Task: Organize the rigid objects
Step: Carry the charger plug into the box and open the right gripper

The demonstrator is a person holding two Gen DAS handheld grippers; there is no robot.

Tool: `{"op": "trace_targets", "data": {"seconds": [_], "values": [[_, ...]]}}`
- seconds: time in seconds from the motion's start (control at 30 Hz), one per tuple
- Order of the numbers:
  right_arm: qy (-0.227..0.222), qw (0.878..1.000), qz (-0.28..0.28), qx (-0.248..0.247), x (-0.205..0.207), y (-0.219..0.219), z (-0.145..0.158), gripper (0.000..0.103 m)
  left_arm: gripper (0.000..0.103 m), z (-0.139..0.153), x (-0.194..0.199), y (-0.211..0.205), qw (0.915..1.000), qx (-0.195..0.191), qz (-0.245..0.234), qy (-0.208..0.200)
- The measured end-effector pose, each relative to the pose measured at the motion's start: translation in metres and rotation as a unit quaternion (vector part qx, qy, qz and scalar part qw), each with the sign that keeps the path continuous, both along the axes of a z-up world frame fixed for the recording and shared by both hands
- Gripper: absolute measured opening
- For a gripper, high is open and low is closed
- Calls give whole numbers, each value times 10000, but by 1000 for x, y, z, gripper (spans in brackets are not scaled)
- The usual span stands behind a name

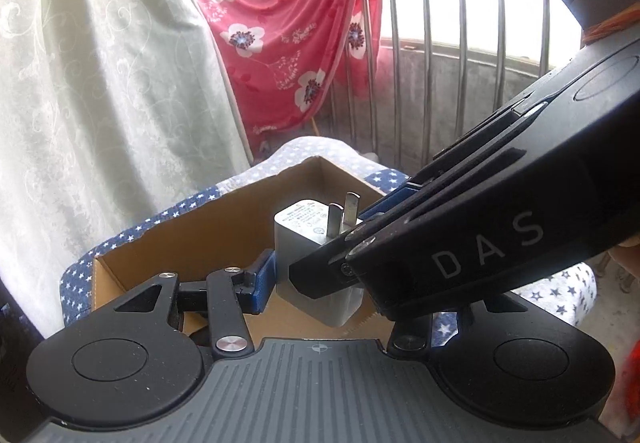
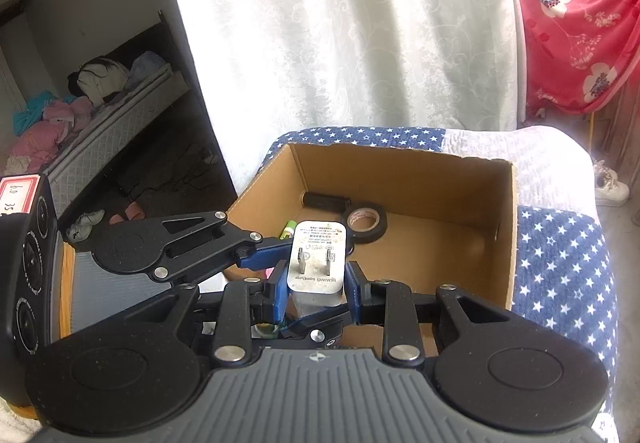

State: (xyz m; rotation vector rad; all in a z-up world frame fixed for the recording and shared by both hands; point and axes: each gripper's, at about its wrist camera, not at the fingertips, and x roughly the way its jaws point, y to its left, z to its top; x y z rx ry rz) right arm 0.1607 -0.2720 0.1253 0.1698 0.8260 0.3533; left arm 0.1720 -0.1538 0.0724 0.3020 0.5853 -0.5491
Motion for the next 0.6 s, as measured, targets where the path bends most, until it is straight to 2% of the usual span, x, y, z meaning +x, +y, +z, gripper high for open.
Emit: {"op": "trace_targets", "data": {"seconds": [0.17,0.3,0.47,0.6], "values": [[557,9984,-65,113,75,-13,-22,30,46,-14,79,-7,9951,299,72,935],[980,9949,-123,199,123,-23,-51,29,47,-33,119,-11,9882,382,195,1469],[1243,9920,-180,96,159,-28,-81,29,47,-46,149,-8,9795,422,336,1940],[1335,9905,-289,-172,177,-29,-99,29,47,-51,161,-7,9769,503,391,2040]]}}
